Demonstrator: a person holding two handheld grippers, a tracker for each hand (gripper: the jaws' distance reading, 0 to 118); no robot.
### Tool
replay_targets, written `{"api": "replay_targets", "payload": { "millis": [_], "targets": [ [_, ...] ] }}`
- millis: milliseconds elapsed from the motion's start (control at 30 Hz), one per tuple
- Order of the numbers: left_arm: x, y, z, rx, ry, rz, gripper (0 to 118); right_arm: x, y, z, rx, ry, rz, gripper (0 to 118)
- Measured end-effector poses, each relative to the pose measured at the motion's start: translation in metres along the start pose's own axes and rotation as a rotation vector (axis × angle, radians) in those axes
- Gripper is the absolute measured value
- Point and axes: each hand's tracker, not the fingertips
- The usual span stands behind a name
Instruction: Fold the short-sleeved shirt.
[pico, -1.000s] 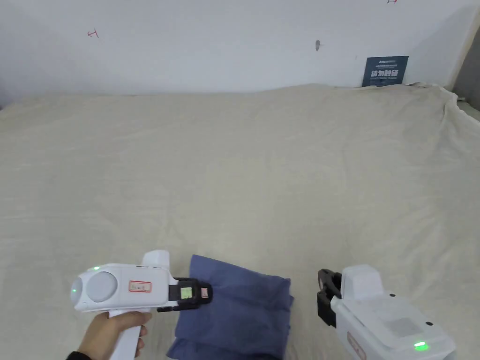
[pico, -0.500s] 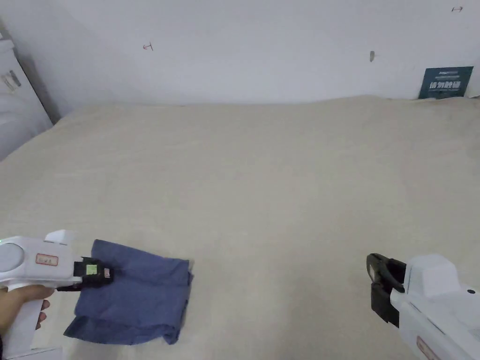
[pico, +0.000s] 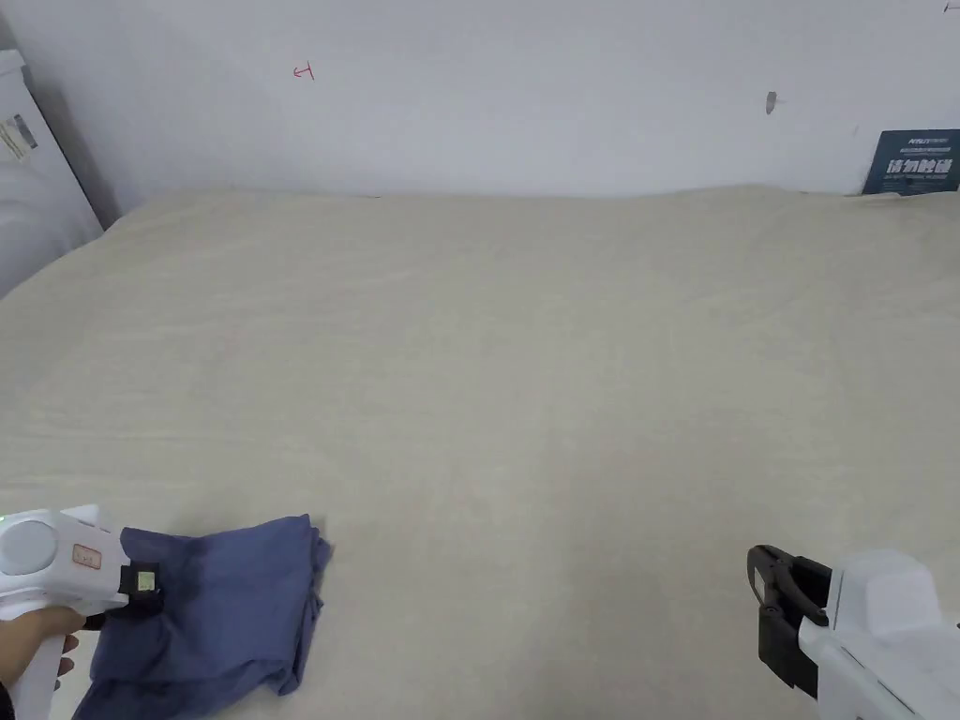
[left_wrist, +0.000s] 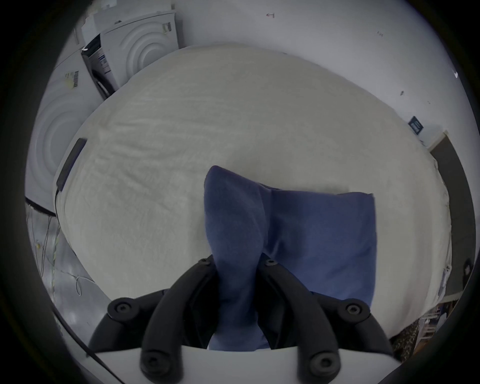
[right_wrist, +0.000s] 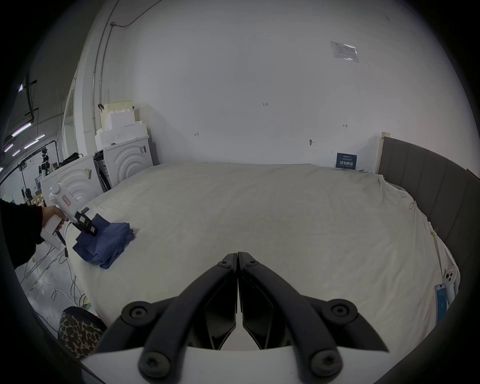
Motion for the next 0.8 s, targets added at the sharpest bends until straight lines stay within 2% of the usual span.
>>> {"api": "replay_targets", "payload": {
  "millis": [100, 167, 200, 233, 267, 500, 800],
  "targets": [
    [0.003, -0.001, 0.001, 0.042, 0.055, 0.023, 70, 0.007, 0.002, 0.000, 0.000, -0.004, 0.005, 0],
    [0.009, -0.002, 0.009, 0.075, 0.107, 0.032, 74, 0.011, 0.007, 0.005, 0.008, -0.004, 0.000, 0],
    [0.011, -0.002, 0.016, 0.106, 0.113, 0.039, 89, 0.012, 0.009, 0.007, 0.011, -0.006, 0.000, 0],
    [0.012, -0.003, 0.022, 0.151, 0.120, 0.052, 100, 0.014, 0.012, 0.010, 0.016, -0.007, 0.001, 0],
    [0.015, -0.003, 0.032, 0.207, 0.113, 0.051, 105, 0.016, 0.016, 0.014, 0.021, -0.009, 0.003, 0],
    [0.056, -0.009, 0.126, 0.532, -0.018, 0.082, 106, 0.034, 0.042, 0.043, 0.097, -0.038, 0.033, 0],
    [0.138, -0.042, 0.245, 0.848, -0.061, -0.018, 105, 0.052, 0.082, 0.092, 0.211, -0.112, 0.046, 0]
  ]
}}
